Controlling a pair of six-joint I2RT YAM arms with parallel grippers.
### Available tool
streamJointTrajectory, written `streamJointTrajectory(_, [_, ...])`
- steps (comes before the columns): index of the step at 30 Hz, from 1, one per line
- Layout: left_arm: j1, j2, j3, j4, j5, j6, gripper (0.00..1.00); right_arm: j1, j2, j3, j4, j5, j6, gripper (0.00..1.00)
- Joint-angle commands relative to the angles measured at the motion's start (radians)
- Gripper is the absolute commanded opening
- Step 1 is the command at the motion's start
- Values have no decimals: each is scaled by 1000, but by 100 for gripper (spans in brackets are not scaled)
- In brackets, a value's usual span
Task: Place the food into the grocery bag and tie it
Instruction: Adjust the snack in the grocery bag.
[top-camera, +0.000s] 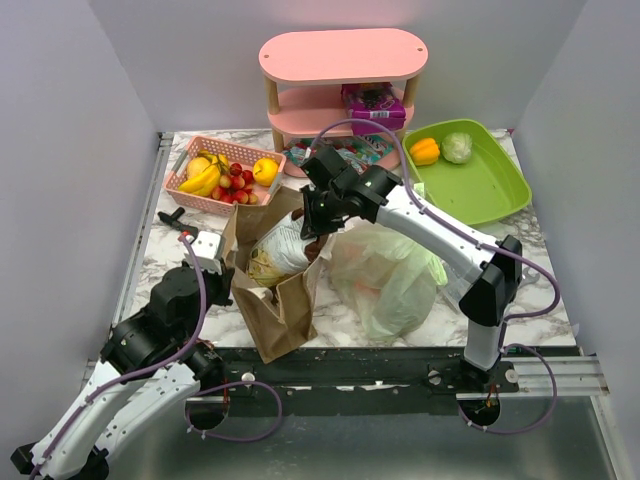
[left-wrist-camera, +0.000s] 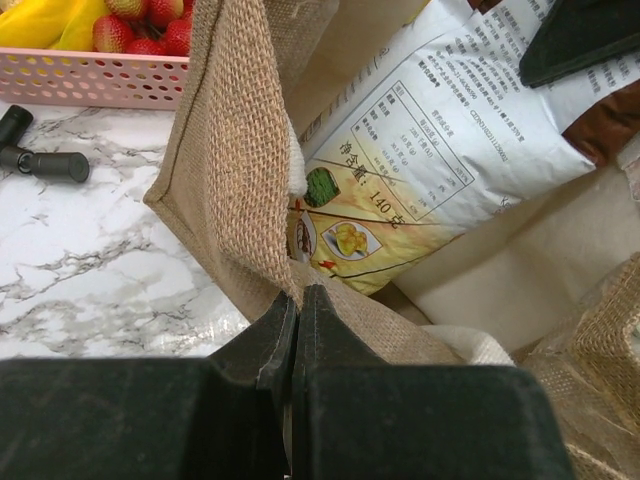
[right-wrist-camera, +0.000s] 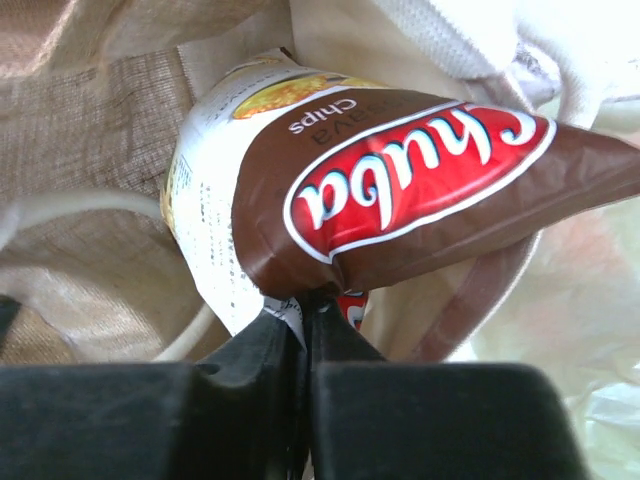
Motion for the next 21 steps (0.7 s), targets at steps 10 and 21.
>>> streamJointTrajectory(10, [2, -29, -20, -15, 54, 4, 0, 43, -114, 178, -38, 10, -234, 0])
streamJointTrajectory(21, [1, -23, -20, -14, 55, 4, 0, 248, -155, 267, -102, 366, -411, 1])
